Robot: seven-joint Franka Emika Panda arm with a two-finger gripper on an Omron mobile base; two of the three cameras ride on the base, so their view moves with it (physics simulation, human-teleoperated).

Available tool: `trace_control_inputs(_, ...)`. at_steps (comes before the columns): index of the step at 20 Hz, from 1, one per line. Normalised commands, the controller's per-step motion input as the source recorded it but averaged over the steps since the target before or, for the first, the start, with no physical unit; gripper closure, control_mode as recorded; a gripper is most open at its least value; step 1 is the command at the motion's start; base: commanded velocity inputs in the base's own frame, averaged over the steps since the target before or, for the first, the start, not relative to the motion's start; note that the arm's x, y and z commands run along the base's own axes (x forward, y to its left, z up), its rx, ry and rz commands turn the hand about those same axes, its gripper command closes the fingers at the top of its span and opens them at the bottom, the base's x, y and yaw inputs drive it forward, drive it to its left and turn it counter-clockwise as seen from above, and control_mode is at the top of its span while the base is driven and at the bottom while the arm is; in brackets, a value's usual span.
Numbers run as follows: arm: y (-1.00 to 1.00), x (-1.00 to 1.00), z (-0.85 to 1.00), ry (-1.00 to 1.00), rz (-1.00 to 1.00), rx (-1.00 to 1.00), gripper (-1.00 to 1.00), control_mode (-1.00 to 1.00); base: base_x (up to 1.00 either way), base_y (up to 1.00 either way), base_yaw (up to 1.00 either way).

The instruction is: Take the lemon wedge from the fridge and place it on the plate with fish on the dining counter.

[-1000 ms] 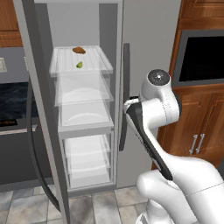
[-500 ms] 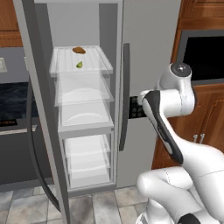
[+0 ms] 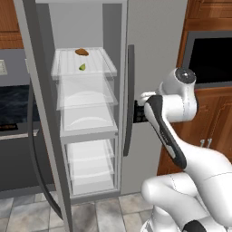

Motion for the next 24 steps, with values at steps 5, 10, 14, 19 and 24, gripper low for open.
trace_control_inputs(5, 0.09, 0.55, -0.01, -0.04, 0.0, -0.07, -1.0, -1.0, 0.0, 0.0, 0.0)
trace_control_inputs(10, -0.05, 0.9, -0.03, 0.0, 0.0, 0.0, -1.0, -1.0, 0.0, 0.0, 0.0)
trace_control_inputs(14, -0.11, 0.73, -0.02, 0.0, 0.0, 0.0, -1.0, -1.0, 0.0, 0.0, 0.0)
trace_control_inputs(19, -0.01, 0.59, -0.05, 0.0, 0.0, 0.0, -1.0, -1.0, 0.0, 0.0, 0.0)
trace_control_inputs(24, 0.0, 0.39, 0.0, 0.0, 0.0, 0.0, -1.0, -1.0, 0.0, 0.0, 0.0)
